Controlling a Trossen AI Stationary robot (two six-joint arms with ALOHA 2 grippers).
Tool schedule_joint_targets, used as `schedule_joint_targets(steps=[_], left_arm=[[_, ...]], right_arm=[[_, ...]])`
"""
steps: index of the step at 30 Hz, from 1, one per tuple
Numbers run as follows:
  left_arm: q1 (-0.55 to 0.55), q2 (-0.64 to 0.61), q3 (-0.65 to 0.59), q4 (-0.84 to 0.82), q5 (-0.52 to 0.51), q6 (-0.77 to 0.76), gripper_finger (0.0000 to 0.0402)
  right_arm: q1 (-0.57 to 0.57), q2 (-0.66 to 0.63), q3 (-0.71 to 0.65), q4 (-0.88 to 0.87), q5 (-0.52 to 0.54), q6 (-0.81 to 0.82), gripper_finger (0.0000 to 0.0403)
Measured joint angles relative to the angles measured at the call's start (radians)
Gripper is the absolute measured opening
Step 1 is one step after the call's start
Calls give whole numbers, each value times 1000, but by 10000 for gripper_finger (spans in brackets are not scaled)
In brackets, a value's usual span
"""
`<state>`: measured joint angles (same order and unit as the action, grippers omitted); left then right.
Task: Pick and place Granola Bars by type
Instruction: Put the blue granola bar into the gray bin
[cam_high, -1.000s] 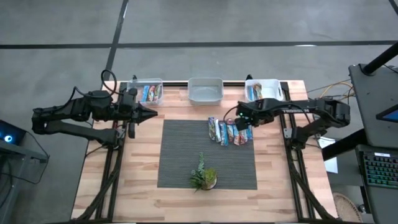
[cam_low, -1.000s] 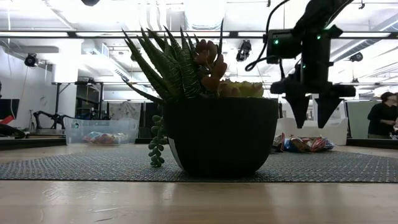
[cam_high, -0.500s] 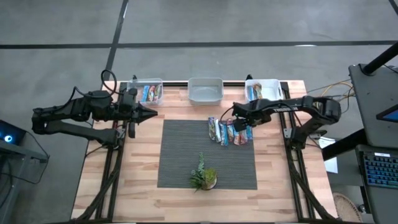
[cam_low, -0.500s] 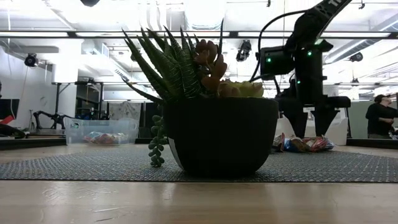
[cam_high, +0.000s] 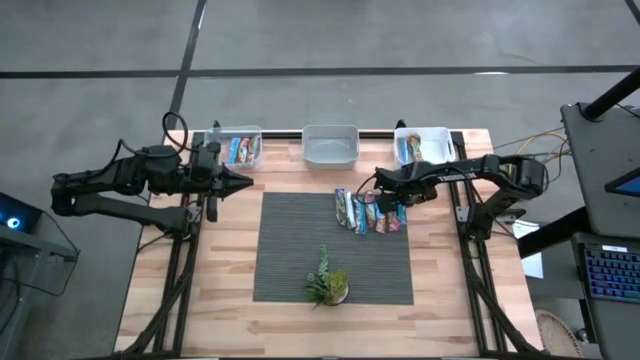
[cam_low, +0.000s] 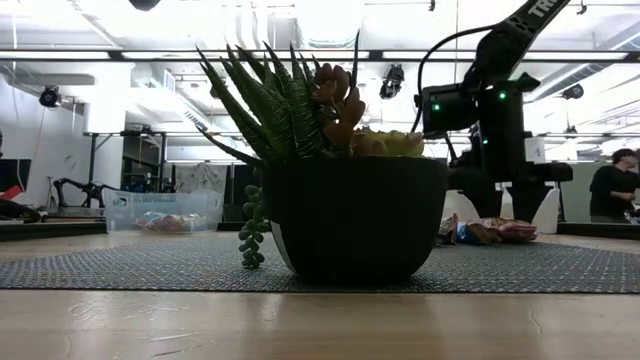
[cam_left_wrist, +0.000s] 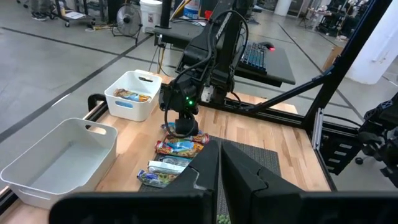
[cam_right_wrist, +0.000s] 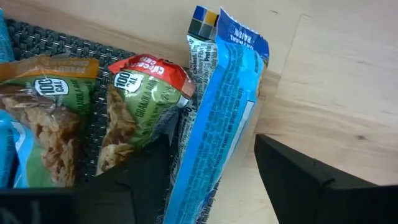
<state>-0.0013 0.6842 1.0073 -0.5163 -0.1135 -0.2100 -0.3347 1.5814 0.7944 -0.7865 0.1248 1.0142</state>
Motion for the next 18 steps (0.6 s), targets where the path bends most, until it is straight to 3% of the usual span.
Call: schedule_joint_targets(steps=[7, 18], left_arm=[[0, 0, 0, 0, 0, -2, 0], [0, 0, 0, 0, 0, -9, 0]], right_arm=[[0, 0, -1, 16, -14, 0, 195], [1, 0, -1, 18, -20, -3, 101]])
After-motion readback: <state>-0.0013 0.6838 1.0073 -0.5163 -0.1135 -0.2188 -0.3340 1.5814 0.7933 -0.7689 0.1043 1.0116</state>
